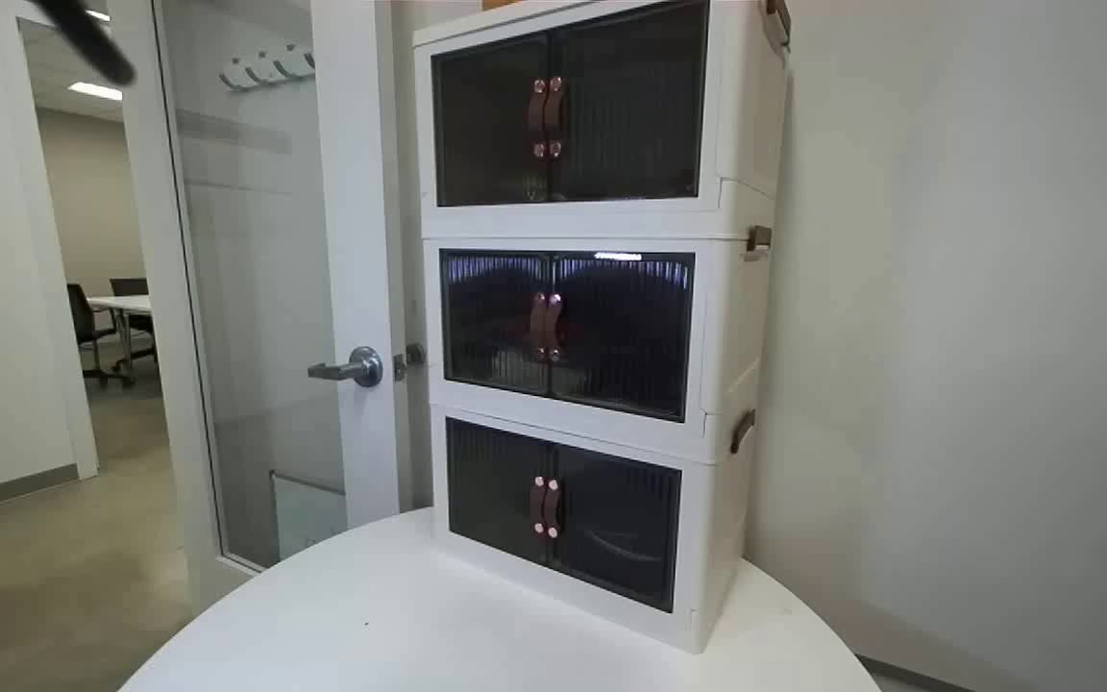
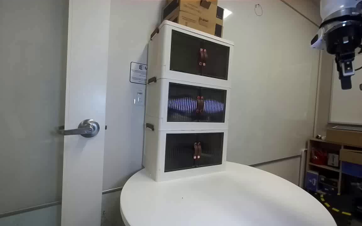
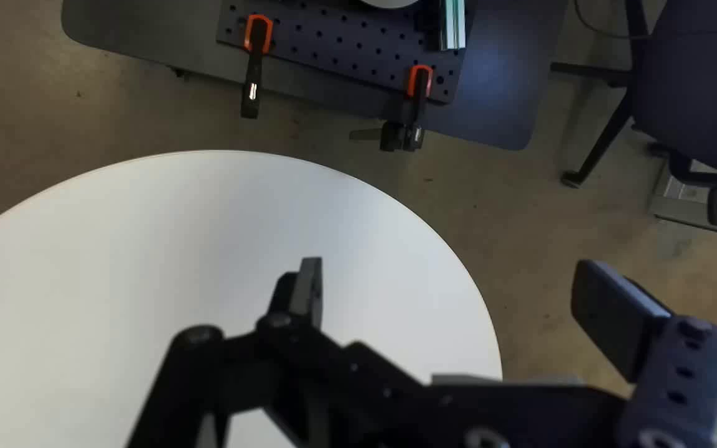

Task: Open the middle shelf compartment

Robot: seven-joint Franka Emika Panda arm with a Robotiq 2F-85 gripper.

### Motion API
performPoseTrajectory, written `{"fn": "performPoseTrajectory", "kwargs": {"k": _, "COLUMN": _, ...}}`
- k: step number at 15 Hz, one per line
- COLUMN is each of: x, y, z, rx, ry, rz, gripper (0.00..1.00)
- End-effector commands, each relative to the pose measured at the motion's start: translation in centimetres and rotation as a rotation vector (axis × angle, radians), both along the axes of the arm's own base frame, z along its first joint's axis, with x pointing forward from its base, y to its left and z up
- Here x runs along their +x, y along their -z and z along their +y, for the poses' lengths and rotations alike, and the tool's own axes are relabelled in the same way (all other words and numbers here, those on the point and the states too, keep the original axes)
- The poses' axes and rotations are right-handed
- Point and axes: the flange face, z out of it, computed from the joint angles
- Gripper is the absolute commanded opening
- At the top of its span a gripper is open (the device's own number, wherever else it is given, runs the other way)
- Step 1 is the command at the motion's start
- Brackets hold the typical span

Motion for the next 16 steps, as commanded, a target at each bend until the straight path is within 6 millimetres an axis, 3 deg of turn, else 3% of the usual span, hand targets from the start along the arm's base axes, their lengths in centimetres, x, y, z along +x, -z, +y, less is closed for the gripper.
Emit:
{"fn": "performPoseTrajectory", "kwargs": {"k": 1, "x": 0.0, "y": -0.1, "z": 0.0, "rx": 0.000, "ry": 0.000, "rz": 0.001, "gripper": 1.00}}
{"fn": "performPoseTrajectory", "kwargs": {"k": 11, "x": 0.0, "y": -0.1, "z": 0.0, "rx": 0.000, "ry": 0.000, "rz": 0.000, "gripper": 1.00}}
{"fn": "performPoseTrajectory", "kwargs": {"k": 16, "x": 2.9, "y": -0.8, "z": 0.0, "rx": -0.133, "ry": 0.184, "rz": -0.159, "gripper": 1.00}}
